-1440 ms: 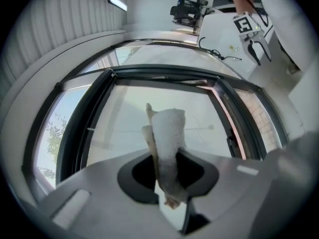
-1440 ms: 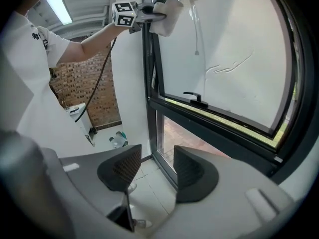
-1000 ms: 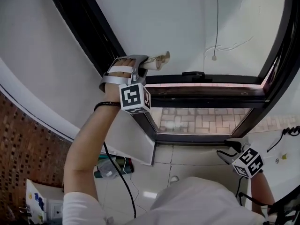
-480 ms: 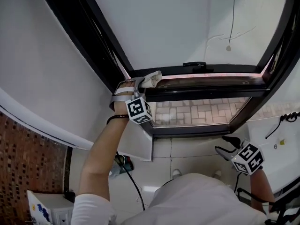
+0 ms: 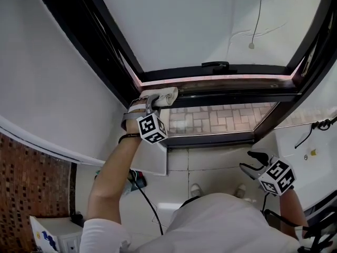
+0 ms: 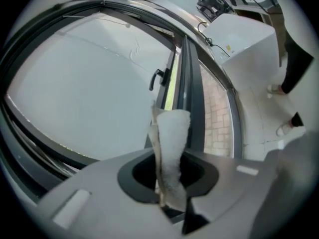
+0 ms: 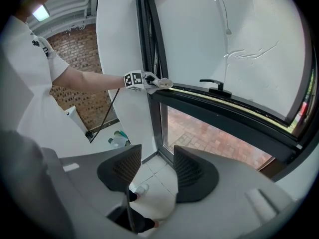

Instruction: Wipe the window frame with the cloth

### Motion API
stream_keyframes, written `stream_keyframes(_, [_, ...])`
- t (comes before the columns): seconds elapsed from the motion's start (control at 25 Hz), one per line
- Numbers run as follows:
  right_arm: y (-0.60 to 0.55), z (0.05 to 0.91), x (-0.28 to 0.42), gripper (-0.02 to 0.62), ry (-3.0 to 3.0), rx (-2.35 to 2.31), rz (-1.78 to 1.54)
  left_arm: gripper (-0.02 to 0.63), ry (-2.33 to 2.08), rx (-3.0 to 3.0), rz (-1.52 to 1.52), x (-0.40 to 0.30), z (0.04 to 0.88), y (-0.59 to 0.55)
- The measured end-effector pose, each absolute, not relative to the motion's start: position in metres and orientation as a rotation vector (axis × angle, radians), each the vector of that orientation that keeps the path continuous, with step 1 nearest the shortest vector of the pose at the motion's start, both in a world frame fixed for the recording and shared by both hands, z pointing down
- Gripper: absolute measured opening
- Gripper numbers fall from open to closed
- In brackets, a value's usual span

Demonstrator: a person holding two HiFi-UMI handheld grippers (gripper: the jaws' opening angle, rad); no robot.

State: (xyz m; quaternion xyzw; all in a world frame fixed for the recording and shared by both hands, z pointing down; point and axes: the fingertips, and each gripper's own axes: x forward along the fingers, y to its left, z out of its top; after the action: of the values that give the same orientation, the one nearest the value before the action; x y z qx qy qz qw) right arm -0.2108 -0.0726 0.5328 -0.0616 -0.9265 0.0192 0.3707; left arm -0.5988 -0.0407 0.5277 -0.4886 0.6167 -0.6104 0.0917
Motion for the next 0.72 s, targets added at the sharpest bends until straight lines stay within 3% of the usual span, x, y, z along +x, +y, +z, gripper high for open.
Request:
stream_keyframes(0.36, [-0.08, 0.543, -0.195, 0.204, -2.385, -0.186, 0.086, 0.091, 1.93, -1.572, -1.841, -0.57, 0.553, -0.023])
stream_keyframes(0.72, [-0.11, 0.541, -0.171, 0.204, -2.421, -0.217, 0.088, 0.091, 1.927, -1.58, -1.798, -0.487, 0.533, -0.053])
